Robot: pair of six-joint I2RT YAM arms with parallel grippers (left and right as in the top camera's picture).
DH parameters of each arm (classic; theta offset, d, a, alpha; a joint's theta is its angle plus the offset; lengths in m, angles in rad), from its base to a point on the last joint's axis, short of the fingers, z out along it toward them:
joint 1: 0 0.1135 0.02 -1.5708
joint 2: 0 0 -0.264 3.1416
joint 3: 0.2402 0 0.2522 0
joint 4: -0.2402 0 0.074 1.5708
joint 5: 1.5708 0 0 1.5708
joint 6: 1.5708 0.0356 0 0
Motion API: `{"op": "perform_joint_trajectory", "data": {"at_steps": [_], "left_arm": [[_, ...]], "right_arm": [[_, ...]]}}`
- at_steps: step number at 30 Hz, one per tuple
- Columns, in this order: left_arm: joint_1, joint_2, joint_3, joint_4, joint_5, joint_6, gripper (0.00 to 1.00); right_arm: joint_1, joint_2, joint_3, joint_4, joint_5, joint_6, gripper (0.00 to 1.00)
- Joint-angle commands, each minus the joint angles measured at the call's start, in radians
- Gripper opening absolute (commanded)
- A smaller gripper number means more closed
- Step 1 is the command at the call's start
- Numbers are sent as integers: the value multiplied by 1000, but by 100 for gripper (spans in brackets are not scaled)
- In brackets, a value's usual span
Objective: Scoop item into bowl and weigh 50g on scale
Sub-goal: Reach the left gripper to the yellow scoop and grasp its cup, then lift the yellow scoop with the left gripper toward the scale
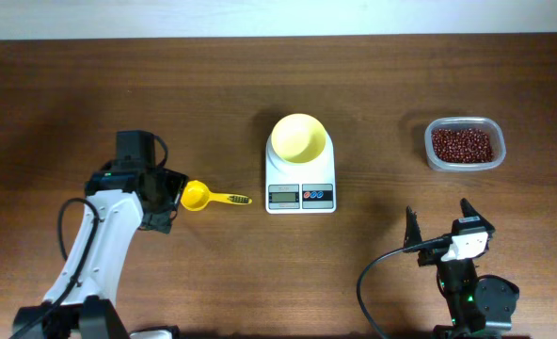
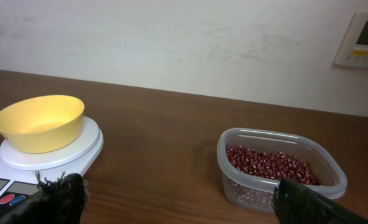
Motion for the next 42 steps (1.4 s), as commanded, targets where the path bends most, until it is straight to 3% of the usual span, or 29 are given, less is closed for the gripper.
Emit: {"op": "perform_joint_trajectory", "data": {"at_steps": [1,8,12,18,28,34,42], "left_arm": [[-61,52,-12,39,6,-13,71],[-83,174,-12,46,-28,-14,55],[-83,220,-12,100,-31,-47,53],[-83,253,-12,124,-34,-47,33],[-83,253,-13,129,-57,-47,38],[-84,253,-13,129,-79,-47,21],[-84,276,-14,128,-78,-47,21]], "right_arm": [[3,-6,-6,-4,5,8,99],[3,-6,-6,-4,5,8,99],[3,-6,-6,-4,6,8,99],[3,-6,-6,-4,5,8,99],[3,-6,-6,-4,5,8,99],[3,-6,-6,-4,5,8,99],[3,-6,-6,-4,5,8,99]]}}
